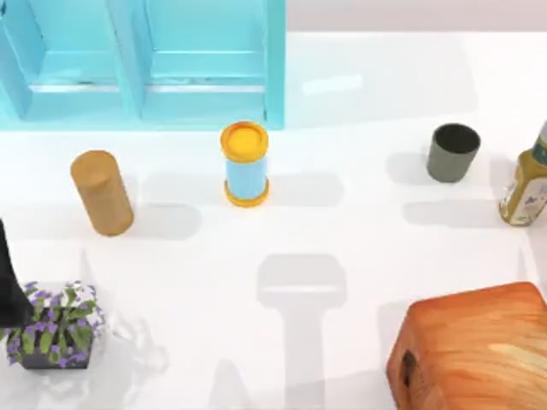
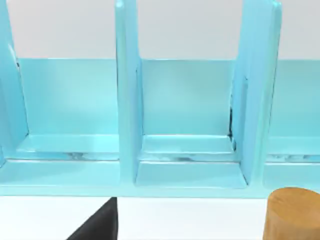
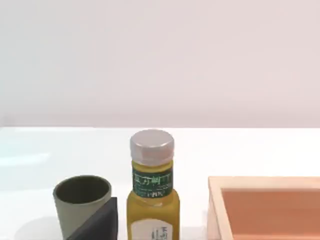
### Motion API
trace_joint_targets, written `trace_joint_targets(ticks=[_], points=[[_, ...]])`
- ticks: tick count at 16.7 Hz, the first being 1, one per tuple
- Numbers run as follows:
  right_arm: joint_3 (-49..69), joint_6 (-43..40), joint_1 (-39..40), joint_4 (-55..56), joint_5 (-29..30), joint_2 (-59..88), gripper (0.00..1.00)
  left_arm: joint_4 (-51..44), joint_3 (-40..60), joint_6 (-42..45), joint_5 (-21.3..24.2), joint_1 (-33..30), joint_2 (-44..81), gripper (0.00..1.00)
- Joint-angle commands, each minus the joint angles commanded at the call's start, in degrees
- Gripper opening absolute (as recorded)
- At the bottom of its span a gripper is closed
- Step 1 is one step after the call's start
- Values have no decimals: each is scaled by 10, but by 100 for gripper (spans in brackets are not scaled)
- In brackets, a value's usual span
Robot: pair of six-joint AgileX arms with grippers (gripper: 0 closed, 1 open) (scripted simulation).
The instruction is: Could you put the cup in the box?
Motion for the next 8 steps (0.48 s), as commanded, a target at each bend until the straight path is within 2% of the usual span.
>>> trace_joint_targets(ticks=[4, 8], points=[[14, 1, -1, -12, 1, 14, 100, 0, 0, 0, 0, 0, 0, 100], [111, 7, -6, -94, 4, 116, 100, 0, 0, 0, 0, 0, 0, 100]])
